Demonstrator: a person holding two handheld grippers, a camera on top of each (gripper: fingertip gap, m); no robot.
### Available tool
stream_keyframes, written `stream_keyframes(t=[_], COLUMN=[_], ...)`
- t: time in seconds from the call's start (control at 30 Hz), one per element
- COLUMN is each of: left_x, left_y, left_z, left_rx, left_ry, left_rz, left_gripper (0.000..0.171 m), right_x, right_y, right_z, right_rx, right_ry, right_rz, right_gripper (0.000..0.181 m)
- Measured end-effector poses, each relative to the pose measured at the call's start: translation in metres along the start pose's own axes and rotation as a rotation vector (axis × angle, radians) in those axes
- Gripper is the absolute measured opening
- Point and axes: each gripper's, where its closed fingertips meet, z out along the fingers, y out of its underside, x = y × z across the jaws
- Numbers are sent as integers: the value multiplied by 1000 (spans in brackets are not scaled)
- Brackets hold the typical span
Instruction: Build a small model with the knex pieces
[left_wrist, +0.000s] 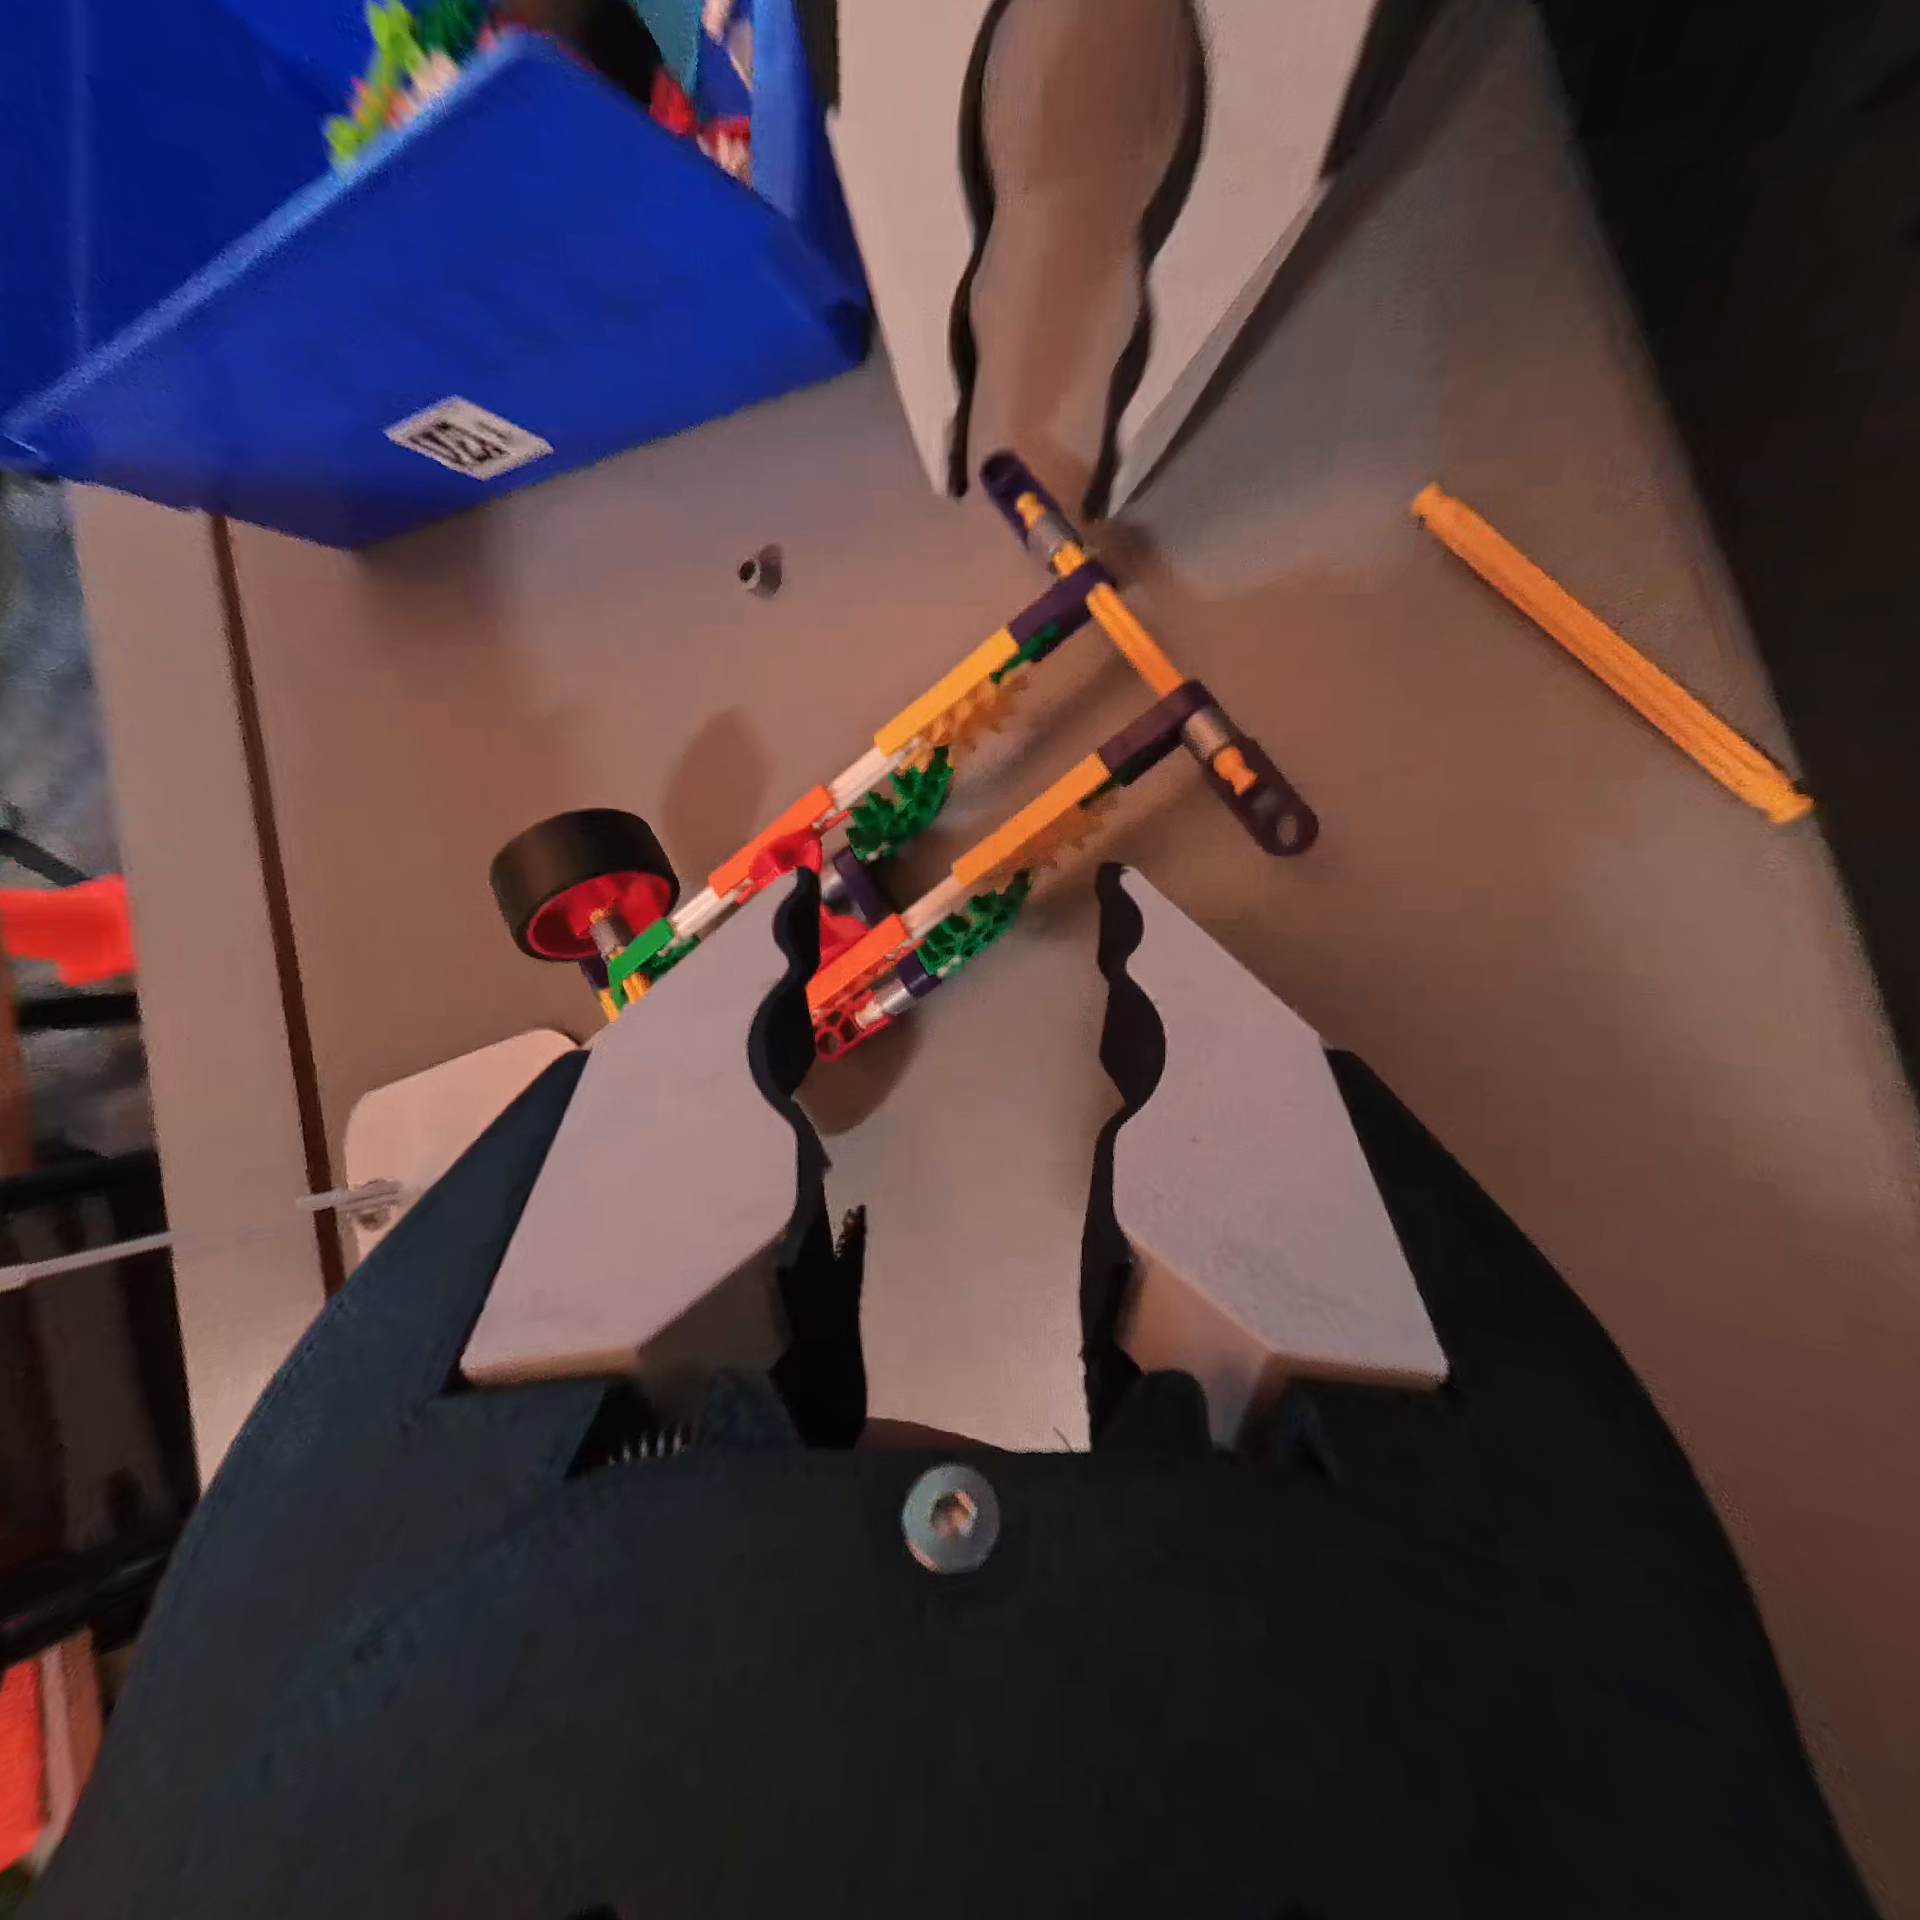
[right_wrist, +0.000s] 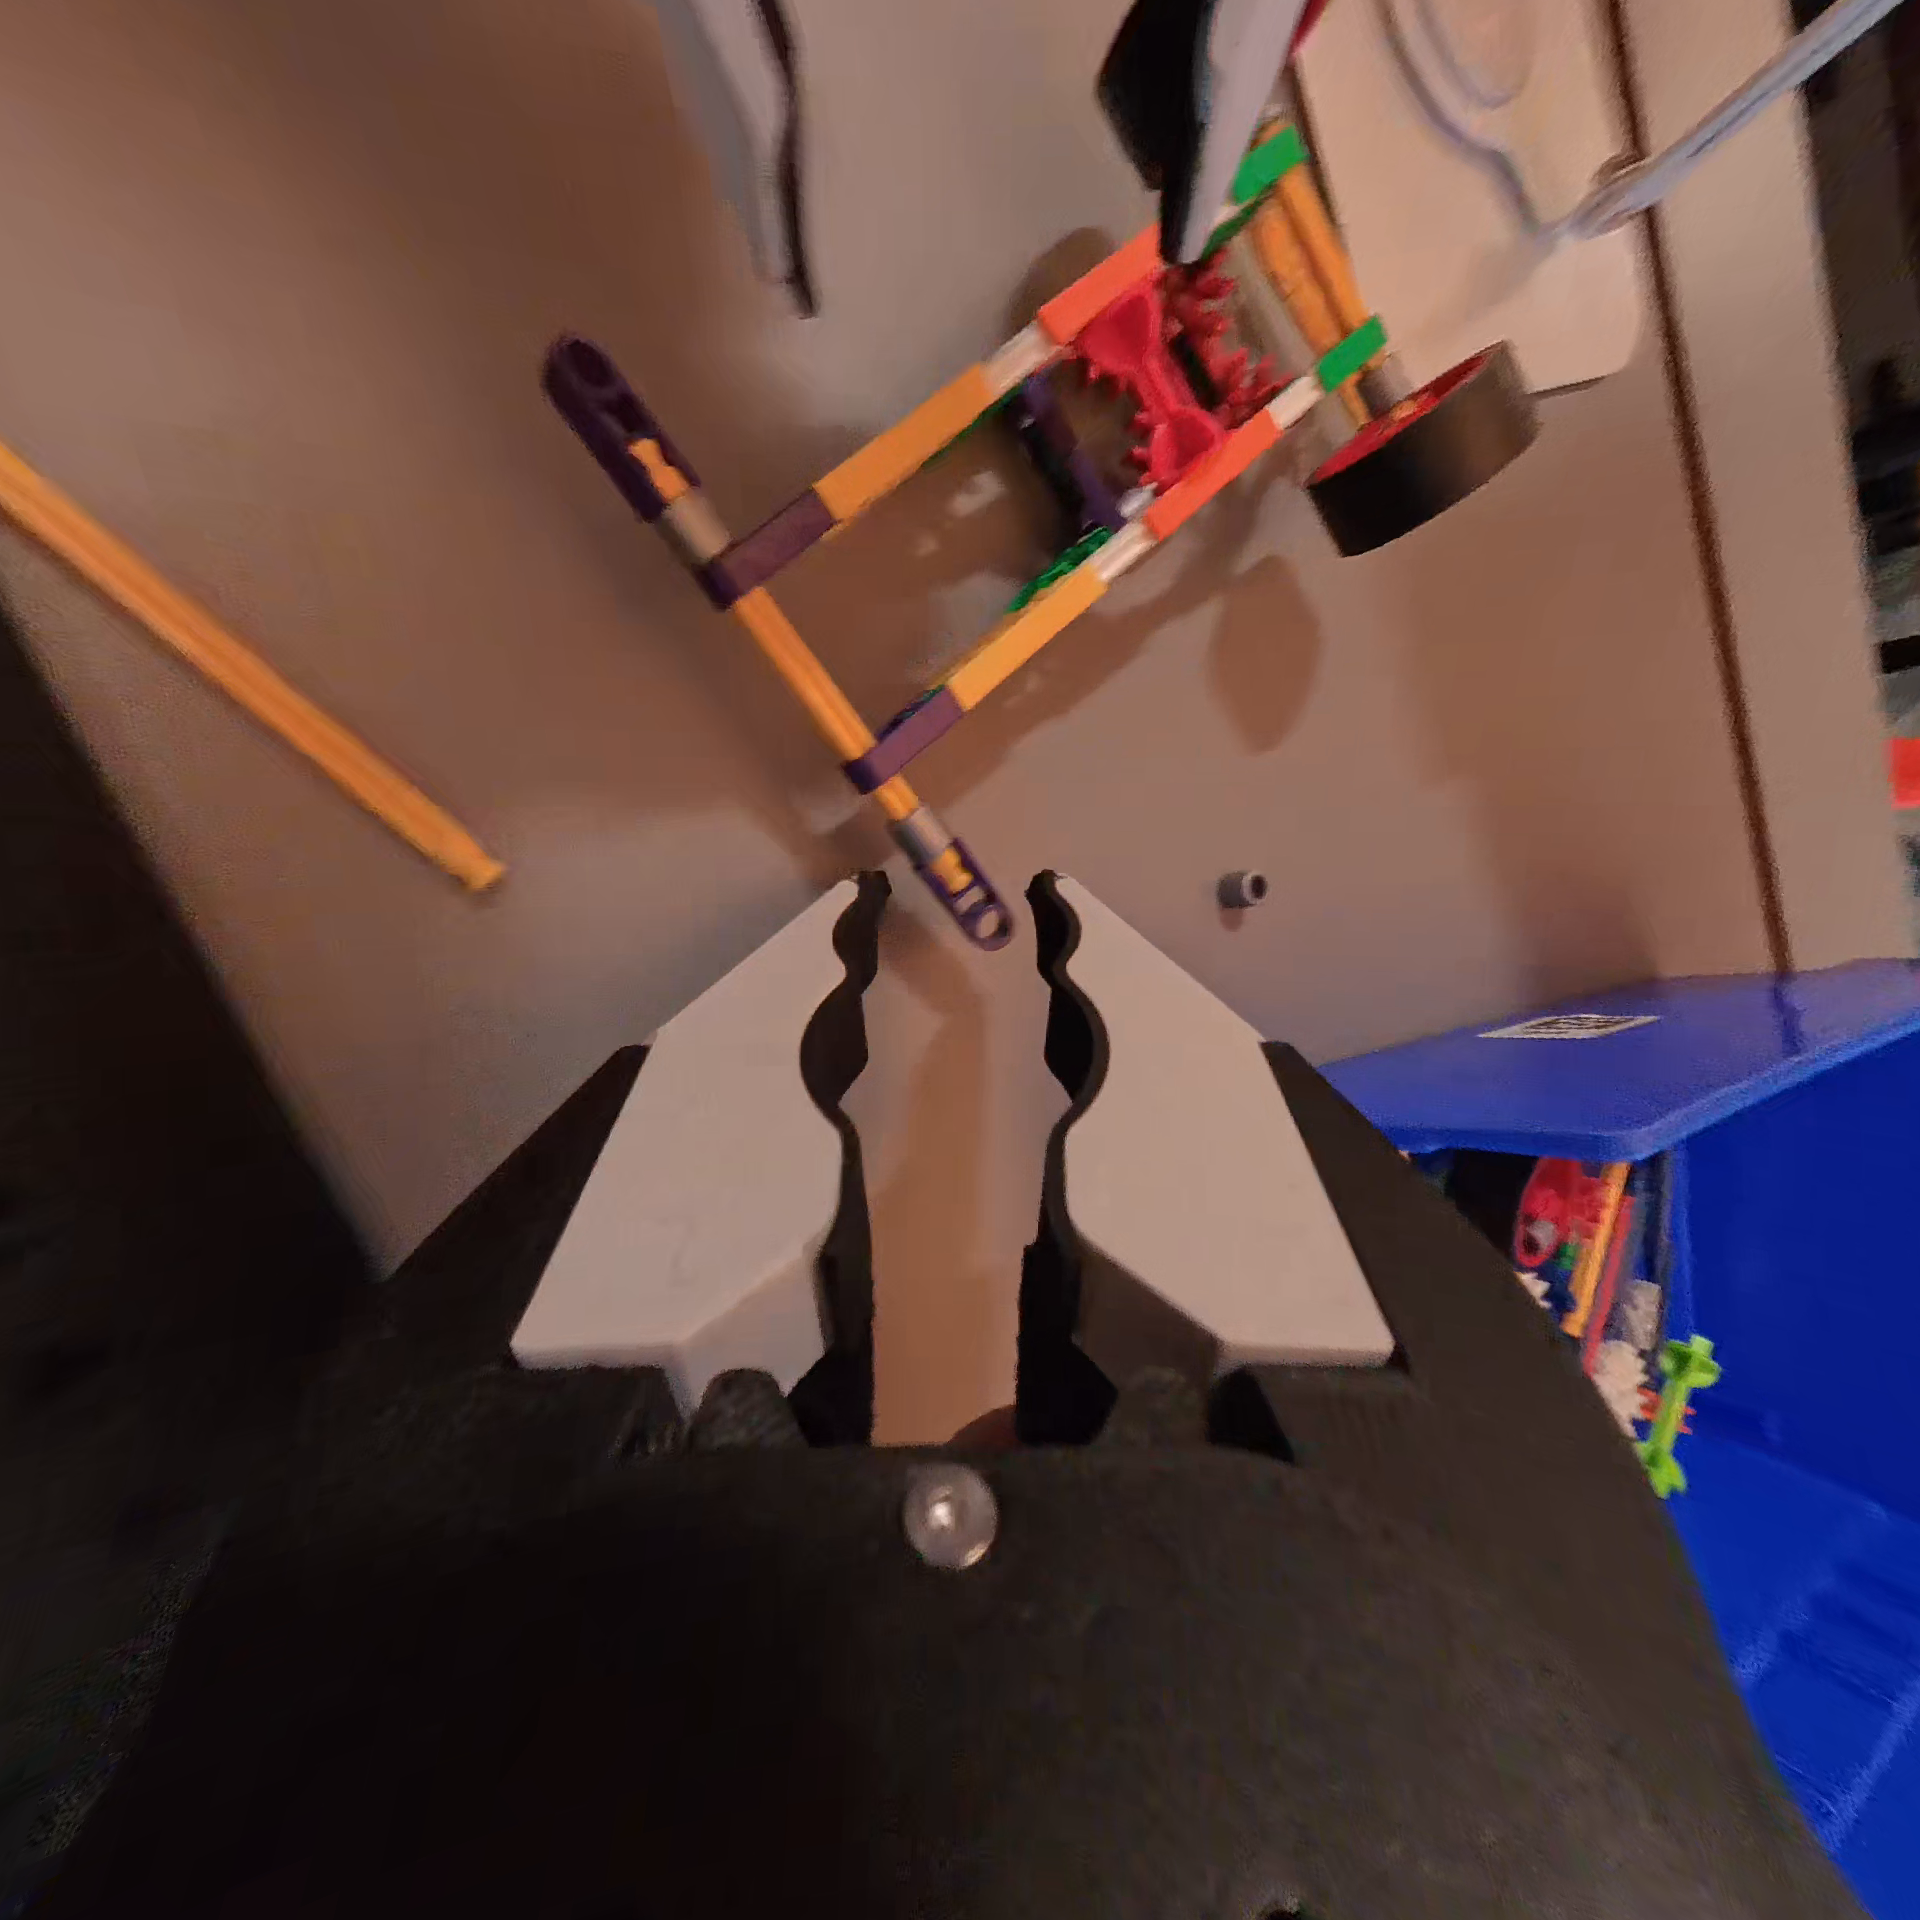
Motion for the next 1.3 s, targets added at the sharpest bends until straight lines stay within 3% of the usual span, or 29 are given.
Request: stream_keyframes(t=[0.23,0.3,0.47,0.57,0.63,0.73,0.8,0.9,1.03,1.13,1.3], left_x=[16,16,43,44,47,46,47,47,50,53,61], left_y=[-7,-7,4,20,27,31,31,35,39,41,49], left_z=[5,-5,-36,-33,-24,-14,-11,-13,-21,-28,-31], left_rx=[67,92,124,79,66,70,79,100,197,270,299], left_ry=[-141,-155,-2,-43,-52,-84,-106,-125,-99,-78,-92], left_rz=[140,102,-82,-179,-216,-209,-180,-139,-152,-148,-99], left_gripper=[51,49,54,52,46,15,9,8,8,8,8], right_x=[1,-2,-9,-14,-21,-30,-32,-36,-45,-49,-57], right_y=[2,-2,-21,-32,-37,-43,-45,-51,-68,-76,-85], right_z=[15,10,4,7,11,14,14,13,9,5,3], right_rx=[-45,-51,-53,-79,-99,-92,-76,21,220,282,340], right_ry=[68,77,148,220,239,249,256,192,-26,-141,-164], right_rz=[-82,-72,-81,-147,-209,-245,-249,-168,8,72,40], right_gripper=[14,13,10,9,8,7,7,8,10,9,9])
